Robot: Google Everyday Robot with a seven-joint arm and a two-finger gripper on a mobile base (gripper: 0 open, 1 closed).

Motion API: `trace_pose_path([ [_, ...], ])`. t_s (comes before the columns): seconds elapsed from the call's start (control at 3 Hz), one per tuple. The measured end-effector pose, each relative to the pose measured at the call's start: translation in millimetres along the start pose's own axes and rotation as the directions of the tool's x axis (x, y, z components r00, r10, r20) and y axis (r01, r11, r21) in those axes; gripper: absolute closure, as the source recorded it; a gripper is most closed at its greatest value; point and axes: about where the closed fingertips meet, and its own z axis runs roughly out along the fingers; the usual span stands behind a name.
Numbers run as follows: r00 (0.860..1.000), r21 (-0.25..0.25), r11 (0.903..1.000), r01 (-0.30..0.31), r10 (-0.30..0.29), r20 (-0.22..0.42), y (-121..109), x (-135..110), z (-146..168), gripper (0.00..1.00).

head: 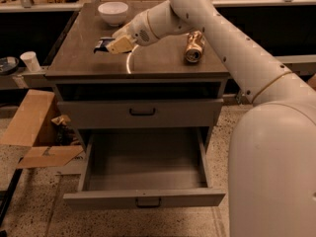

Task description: Place rxbar blueberry into middle drawer

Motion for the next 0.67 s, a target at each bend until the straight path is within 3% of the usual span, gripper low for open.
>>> trace_pose_path([
  [0.33, 1.000, 0.000, 1.0000, 0.000, 0.000, 0.000, 0.2, 0.0, 0.1, 1.00],
  [0.67, 0.998, -0.045, 0.9986, 0.028, -0.031, -0.052, 30.7, 1.8, 10.0, 1.00],
])
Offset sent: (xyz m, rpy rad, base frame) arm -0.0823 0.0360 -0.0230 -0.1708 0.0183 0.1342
